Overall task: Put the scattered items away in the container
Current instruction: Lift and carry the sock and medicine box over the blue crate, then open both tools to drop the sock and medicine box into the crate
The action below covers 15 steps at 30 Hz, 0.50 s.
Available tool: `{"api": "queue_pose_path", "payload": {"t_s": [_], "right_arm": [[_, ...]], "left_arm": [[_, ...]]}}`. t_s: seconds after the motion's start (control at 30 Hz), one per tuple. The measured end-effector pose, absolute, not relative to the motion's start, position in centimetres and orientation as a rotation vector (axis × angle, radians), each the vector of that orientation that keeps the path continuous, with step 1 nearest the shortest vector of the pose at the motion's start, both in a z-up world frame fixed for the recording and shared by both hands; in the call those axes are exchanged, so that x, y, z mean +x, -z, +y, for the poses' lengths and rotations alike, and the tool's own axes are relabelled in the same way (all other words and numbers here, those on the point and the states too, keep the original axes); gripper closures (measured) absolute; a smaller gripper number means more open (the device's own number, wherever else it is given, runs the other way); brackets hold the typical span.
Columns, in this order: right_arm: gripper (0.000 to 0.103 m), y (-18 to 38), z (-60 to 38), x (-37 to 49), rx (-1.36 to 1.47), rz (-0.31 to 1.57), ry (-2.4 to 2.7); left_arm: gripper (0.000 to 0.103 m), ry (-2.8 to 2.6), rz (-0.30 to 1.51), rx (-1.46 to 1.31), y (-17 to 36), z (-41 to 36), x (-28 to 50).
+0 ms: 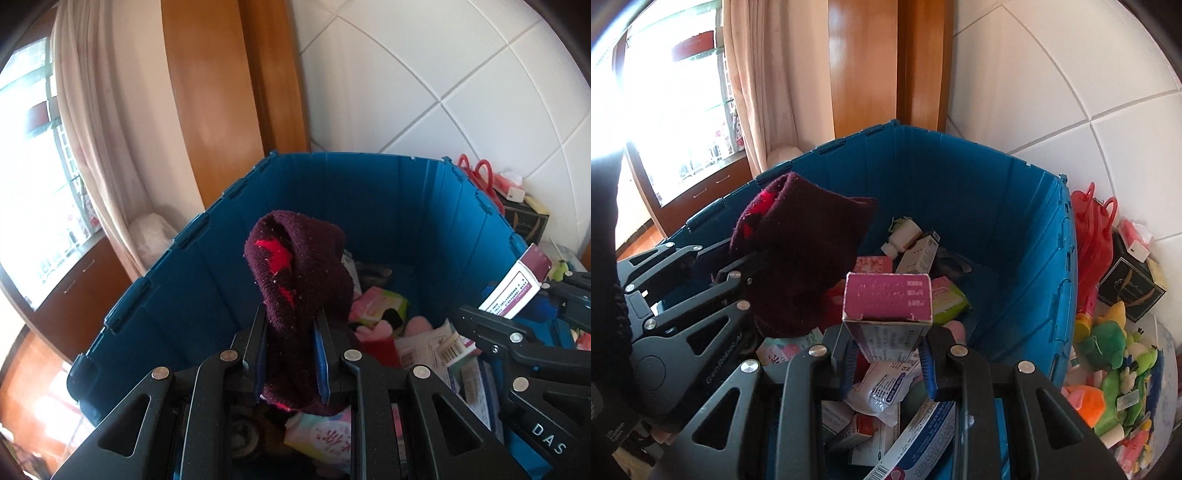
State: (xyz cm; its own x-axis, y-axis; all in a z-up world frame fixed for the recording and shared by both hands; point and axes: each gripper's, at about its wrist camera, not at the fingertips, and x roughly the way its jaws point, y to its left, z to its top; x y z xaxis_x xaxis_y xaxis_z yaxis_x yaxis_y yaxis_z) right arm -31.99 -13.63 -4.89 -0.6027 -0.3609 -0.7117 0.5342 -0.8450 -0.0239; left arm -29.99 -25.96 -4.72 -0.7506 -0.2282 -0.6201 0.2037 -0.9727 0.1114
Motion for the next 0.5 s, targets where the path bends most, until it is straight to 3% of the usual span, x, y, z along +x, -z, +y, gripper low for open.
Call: {"api": "queue_pose_path", "payload": {"t_s": [0.1,0.23,0.33,0.43,0.5], "right_arm": [[0.075,5.0,-14.1,-31.9,1.027,0.319,2.422],[0.075,5.0,-14.4,-32.0,1.039,0.322,2.449],[0.073,5.0,-14.4,-31.6,1.033,0.334,2.465],[0.053,4.6,-14.2,-31.1,1.033,0.344,2.480],[0.048,4.6,-13.9,-30.8,1.030,0.346,2.486]], "left_arm": [[0.073,2.757,-0.054,0.958,4.8,-26.5,-29.5],[0.045,2.784,-0.055,0.911,4.4,-26.6,-28.8],[0.039,2.793,-0.045,0.896,4.5,-26.6,-28.4],[0.038,2.793,-0.042,0.900,4.7,-26.5,-28.1],[0.036,2.792,-0.041,0.908,4.9,-26.4,-27.8]]}}
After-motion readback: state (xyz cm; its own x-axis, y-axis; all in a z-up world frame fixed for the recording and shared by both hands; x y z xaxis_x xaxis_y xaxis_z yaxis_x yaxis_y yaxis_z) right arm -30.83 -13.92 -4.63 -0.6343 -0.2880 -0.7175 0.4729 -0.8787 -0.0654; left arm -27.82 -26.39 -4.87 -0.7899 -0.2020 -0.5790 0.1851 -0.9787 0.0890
